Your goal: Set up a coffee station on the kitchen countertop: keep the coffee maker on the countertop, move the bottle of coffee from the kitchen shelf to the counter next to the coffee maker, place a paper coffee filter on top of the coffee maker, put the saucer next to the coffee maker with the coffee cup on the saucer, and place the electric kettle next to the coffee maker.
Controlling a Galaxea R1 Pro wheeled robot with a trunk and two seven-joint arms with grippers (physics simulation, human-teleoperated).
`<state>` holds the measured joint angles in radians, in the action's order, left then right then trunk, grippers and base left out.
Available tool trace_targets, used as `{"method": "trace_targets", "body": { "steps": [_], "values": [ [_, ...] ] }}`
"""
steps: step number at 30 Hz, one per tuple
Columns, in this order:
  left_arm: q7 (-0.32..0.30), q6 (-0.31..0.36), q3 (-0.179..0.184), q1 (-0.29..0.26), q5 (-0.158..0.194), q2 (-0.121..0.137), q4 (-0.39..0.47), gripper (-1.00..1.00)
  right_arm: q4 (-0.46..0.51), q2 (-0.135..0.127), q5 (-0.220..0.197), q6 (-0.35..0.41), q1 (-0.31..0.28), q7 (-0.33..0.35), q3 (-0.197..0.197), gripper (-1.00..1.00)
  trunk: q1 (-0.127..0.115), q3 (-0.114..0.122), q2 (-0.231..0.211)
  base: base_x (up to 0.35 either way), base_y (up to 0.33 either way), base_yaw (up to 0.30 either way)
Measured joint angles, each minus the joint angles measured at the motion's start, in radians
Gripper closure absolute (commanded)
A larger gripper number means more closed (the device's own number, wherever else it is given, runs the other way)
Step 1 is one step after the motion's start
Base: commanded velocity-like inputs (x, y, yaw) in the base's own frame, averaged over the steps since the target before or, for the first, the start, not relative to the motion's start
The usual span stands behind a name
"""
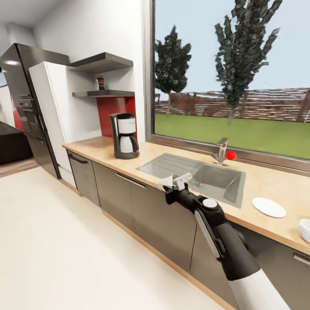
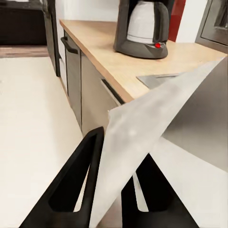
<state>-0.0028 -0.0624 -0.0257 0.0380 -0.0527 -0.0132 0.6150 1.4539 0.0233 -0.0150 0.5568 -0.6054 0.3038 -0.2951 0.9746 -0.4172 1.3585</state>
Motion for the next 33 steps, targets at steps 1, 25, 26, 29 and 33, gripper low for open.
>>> {"method": "trace_targets", "body": {
  "steps": [1, 25, 26, 29, 33],
  "values": [
    [0.0, 0.0, 0.0, 0.0, 0.0, 0.0, 0.0, -1.0, 0.023, 0.0, -0.009, 0.002, -0.001, 0.0, -0.001, 1.0, 0.0, 0.0, 0.0, 0.271, 0.236, 0.0],
    [-0.001, 0.0, 0.0, 0.0, 0.0, 0.0, -0.001, -1.0, 0.061, -0.001, -0.02, 0.004, -0.001, 0.001, 0.006, 1.0, 0.0, 0.0, 0.0, 0.262, 0.206, 0.0],
    [-0.001, 0.0, 0.0, 0.0, 0.001, 0.0, -0.001, -1.0, 0.061, -0.001, -0.02, 0.004, -0.001, 0.001, 0.006, 1.0, 0.0, 0.0, 0.0, 0.092, 0.039, 0.0],
    [0.0, 0.0, 0.0, 0.0, 0.0, 0.0, -0.001, -1.0, 0.061, -0.001, -0.02, 0.004, -0.001, 0.001, 0.006, 1.0, 0.0, 0.0, 0.0, 0.04, 0.017, 0.0],
    [0.002, 0.002, 0.0, 0.0, 0.001, -0.002, 0.0, -1.0, 0.061, -0.001, -0.02, 0.004, -0.001, 0.001, 0.007, 1.0, -0.007, 0.006, -0.014, 0.012, 0.005, 0.0]
  ]
}}
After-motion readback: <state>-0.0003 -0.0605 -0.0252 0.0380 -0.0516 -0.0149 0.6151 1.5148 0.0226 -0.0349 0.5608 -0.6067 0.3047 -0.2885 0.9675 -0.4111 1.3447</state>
